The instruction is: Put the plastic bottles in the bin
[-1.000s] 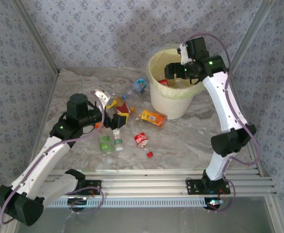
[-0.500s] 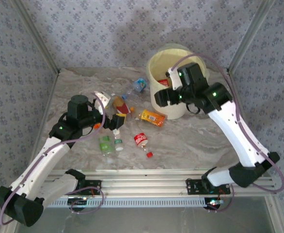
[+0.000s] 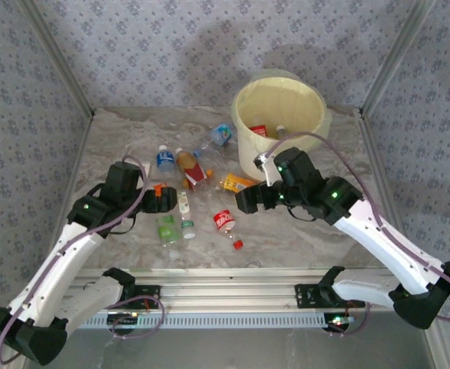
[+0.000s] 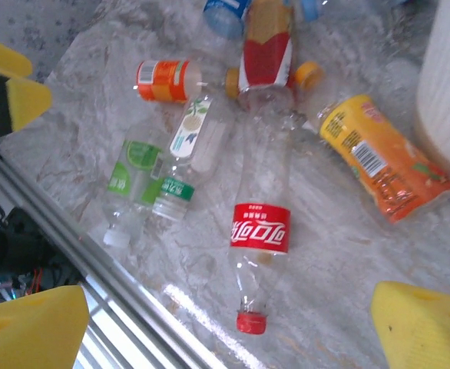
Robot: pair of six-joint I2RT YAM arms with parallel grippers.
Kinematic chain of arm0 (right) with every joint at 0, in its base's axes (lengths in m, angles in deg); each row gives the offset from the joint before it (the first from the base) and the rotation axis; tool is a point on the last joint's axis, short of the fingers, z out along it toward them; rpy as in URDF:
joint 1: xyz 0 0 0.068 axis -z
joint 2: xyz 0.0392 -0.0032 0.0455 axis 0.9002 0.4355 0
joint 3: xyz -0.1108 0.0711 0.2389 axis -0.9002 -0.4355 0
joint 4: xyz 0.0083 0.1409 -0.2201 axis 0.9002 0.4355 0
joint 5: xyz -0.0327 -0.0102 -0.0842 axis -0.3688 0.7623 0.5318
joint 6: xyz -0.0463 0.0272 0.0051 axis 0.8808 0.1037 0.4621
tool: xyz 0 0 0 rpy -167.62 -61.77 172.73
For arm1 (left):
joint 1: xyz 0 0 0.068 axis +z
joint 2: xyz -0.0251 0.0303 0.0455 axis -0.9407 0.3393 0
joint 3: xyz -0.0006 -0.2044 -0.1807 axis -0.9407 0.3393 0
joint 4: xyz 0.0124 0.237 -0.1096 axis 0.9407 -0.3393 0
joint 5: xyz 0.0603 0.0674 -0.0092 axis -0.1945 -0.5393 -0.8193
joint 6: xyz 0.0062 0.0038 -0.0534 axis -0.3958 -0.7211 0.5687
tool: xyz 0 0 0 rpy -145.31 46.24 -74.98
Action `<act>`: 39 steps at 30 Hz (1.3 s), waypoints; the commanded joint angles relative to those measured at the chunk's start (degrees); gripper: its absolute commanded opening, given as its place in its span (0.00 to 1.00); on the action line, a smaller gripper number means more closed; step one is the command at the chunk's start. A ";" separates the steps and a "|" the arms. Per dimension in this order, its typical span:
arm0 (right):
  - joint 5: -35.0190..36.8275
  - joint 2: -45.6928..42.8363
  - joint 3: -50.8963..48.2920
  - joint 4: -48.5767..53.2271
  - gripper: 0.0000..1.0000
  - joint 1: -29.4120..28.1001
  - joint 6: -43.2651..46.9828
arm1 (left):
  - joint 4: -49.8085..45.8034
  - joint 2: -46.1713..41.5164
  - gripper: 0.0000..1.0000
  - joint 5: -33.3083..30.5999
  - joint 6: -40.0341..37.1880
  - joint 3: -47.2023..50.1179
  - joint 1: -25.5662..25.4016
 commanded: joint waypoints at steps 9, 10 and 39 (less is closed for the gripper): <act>-5.40 -3.28 -8.53 -8.04 0.98 -0.69 -1.42 | -9.19 10.03 0.96 -3.56 14.02 5.36 -2.22; -5.62 -3.35 -8.95 -9.47 0.98 -0.62 -1.38 | -8.08 10.46 0.96 -2.89 14.41 6.25 -2.18; -6.68 -6.92 -15.64 -10.27 0.97 0.67 -1.46 | 9.50 30.36 0.86 0.11 11.55 7.49 1.95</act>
